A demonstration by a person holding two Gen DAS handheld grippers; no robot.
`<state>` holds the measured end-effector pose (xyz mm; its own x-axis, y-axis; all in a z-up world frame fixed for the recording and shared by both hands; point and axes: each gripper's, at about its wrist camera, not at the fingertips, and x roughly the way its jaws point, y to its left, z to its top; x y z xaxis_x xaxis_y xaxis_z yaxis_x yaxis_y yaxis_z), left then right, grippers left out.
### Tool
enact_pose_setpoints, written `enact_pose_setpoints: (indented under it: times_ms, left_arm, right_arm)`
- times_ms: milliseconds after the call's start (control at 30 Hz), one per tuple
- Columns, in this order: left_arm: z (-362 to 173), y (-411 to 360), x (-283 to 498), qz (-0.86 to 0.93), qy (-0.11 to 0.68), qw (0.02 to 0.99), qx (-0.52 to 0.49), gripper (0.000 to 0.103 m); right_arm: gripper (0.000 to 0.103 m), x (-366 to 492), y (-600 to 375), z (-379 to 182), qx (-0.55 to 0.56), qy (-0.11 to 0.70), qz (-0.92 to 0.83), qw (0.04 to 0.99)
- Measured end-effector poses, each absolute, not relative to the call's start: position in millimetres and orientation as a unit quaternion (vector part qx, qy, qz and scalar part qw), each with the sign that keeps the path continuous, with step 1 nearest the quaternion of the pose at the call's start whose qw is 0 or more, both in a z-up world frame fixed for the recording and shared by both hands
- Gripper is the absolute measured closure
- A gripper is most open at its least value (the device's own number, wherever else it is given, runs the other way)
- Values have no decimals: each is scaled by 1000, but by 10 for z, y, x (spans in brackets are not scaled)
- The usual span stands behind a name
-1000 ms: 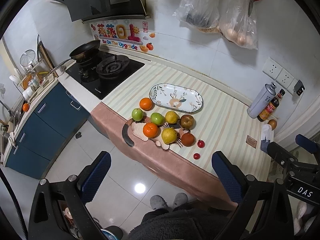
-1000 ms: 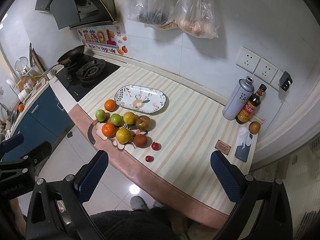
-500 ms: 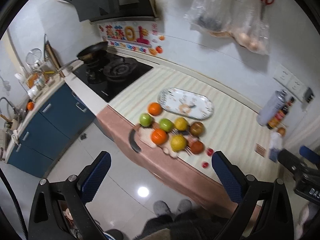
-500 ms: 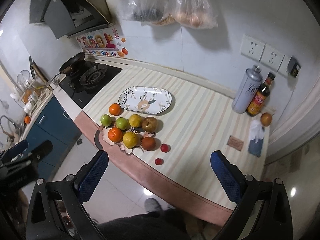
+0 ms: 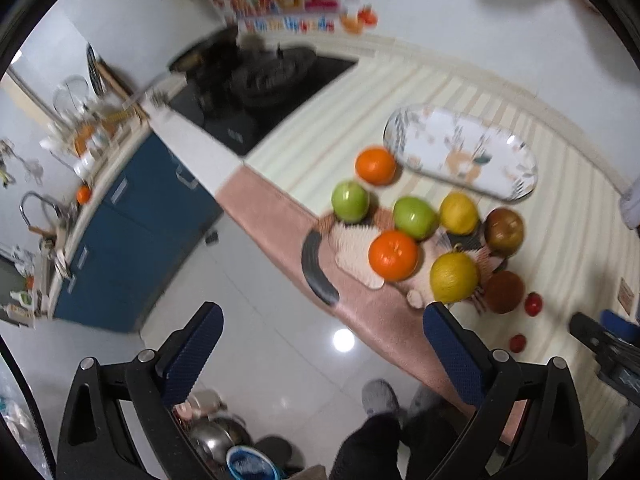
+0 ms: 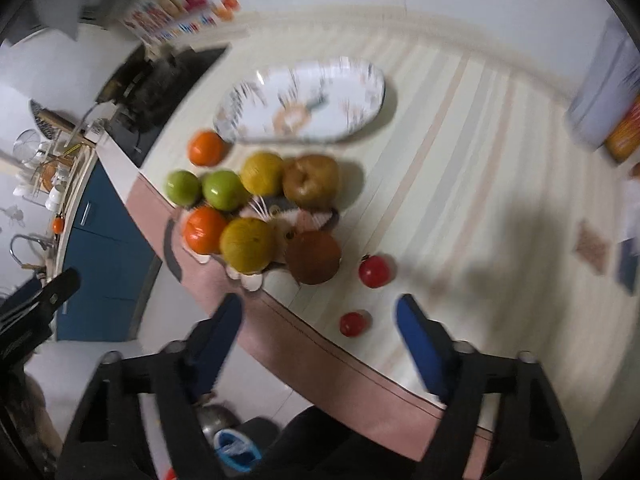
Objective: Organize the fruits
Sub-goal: 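Grasp a dark orange with the right tool while the left tool grasps an orange, then carry both oranges onto the white plate and open both tools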
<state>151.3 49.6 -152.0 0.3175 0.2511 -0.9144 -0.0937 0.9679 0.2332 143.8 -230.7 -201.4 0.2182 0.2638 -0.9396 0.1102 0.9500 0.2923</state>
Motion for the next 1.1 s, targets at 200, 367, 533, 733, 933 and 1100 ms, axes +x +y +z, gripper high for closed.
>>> enact_pose_setpoints:
  times_ms: [200,367,533,733,933,1100]
  left_arm:
    - [-1972,622,1899,102,637,764,-2,12]
    - [-2340,655,2213,82,678,726,-77,13]
    - [-2641,587,2455,72,704,702,-86,13]
    - [-2942,569,2641,51,727,680,-84,13]
    - [-3116,481,2763,-1,736,672,-80,15]
    - [-3200,450,2781,-35,739,669,-65,39]
  right_arm:
    - [35,1849,-2236,-2841,200,667,86,712]
    - [38,1982,-2114,-3079,187,689,106,692]
    - [39,2064,-1896,-3122,141,696,118,694]
    - [40,2097,-1708,-3147,101,706,106,693]
    - [40,2141,-1586,-3226,99,714,78,689]
    - [44,2175,-1450,-3260,87,715,60,691]
